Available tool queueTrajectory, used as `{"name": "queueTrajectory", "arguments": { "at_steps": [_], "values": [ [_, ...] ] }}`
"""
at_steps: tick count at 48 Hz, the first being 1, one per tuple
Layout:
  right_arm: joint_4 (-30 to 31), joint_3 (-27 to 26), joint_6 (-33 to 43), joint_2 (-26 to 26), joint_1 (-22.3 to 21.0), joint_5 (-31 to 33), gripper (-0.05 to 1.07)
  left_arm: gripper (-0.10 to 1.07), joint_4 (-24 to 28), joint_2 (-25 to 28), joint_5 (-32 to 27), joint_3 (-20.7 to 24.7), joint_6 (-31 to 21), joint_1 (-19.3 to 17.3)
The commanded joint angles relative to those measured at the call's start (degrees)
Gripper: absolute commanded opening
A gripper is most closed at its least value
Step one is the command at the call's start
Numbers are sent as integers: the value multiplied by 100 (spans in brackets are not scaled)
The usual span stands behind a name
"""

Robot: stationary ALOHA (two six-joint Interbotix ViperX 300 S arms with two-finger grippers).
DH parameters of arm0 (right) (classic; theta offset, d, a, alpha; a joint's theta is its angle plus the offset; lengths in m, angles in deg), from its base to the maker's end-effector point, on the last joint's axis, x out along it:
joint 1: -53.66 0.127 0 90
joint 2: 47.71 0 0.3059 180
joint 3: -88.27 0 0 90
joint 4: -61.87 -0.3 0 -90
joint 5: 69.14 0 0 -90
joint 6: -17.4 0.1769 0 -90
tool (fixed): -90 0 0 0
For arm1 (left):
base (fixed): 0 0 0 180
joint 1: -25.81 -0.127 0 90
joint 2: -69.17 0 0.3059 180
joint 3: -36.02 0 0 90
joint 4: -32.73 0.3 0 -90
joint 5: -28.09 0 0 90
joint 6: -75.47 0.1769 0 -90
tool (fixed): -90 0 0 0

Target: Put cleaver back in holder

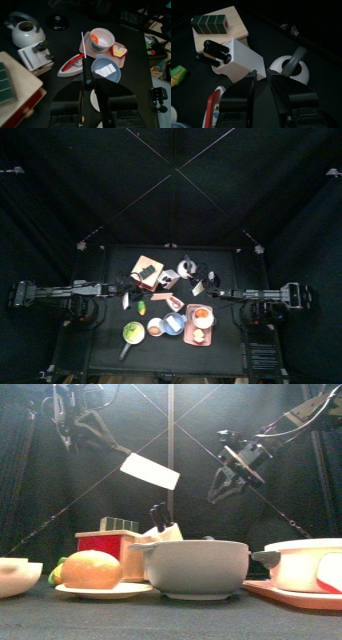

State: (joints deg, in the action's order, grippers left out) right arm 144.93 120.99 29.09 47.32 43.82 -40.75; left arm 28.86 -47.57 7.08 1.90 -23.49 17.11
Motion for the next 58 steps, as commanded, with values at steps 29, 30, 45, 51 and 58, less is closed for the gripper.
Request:
{"name": "queueTrajectory", "arguments": {
  "at_steps": [29,30,45,51,58],
  "values": [
    [211,-870,18,-1090,-264,-97,41,54,949,97,-2065,896,-1011,-1116],
    [202,-896,18,-1116,-281,-123,41,54,1002,149,-2092,923,-1099,-1116],
    [-62,-1125,9,-1477,-624,-747,41,54,1802,598,-2268,1116,-1775,-958],
    [-70,-1143,9,-1512,-659,-782,41,54,1819,686,-2268,1160,-1793,-888],
    [-62,-1151,9,-1512,-659,-809,41,54,1819,817,-2276,1239,-1793,-729]
  ]
}}
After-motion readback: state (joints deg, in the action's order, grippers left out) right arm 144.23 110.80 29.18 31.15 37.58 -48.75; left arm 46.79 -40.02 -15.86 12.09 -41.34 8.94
